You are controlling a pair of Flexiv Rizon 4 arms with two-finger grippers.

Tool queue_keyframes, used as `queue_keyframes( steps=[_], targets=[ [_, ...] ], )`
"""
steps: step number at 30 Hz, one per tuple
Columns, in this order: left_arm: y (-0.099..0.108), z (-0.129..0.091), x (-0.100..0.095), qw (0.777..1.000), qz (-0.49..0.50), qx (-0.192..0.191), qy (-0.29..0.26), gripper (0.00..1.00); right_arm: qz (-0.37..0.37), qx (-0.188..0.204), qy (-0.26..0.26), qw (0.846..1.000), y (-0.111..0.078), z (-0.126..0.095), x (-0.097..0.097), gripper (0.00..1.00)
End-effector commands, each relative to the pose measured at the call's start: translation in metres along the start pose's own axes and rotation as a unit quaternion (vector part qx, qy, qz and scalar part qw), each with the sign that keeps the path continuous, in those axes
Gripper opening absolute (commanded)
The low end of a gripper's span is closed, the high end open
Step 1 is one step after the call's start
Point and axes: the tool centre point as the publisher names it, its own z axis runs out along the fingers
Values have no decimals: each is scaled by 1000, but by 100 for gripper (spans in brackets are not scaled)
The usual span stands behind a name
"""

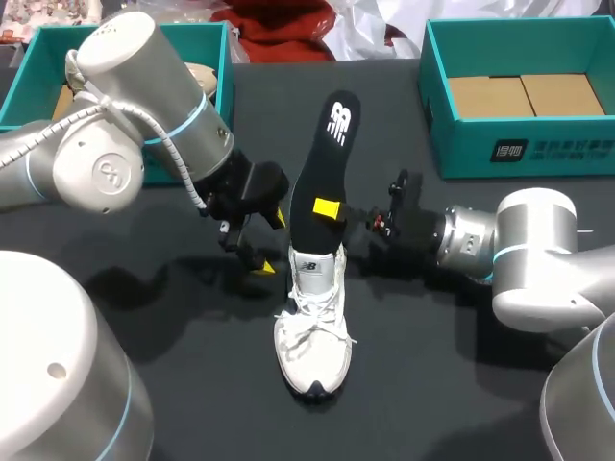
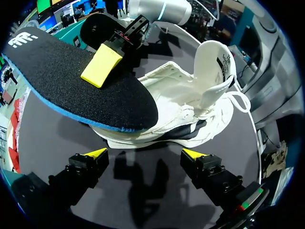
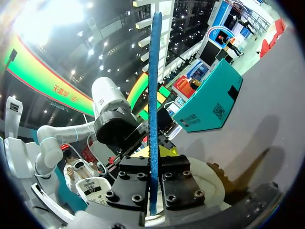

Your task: Take the shoe out of the shoebox, open the shoe tongue, remove and reinsert the insole, then place the shoe into the shoebox

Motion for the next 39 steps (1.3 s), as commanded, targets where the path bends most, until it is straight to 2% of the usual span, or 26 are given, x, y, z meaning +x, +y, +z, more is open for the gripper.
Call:
queue_keyframes(
  steps=[1, 14, 28, 39],
  targets=[
    [0, 1, 0, 1000, 0, 0, 0, 100, 0, 1, -3, 1000, -6, -5, 3, 0],
    [0, 1, 0, 1000, 0, 0, 0, 100, 15, 24, -14, 1000, -20, -8, 3, 0],
    [0, 1, 0, 1000, 0, 0, 0, 100, 39, 28, -32, 998, -52, -10, 5, 0],
    [0, 1, 0, 1000, 0, 0, 0, 100, 53, 37, -51, 997, -67, -11, 8, 0]
  ],
)
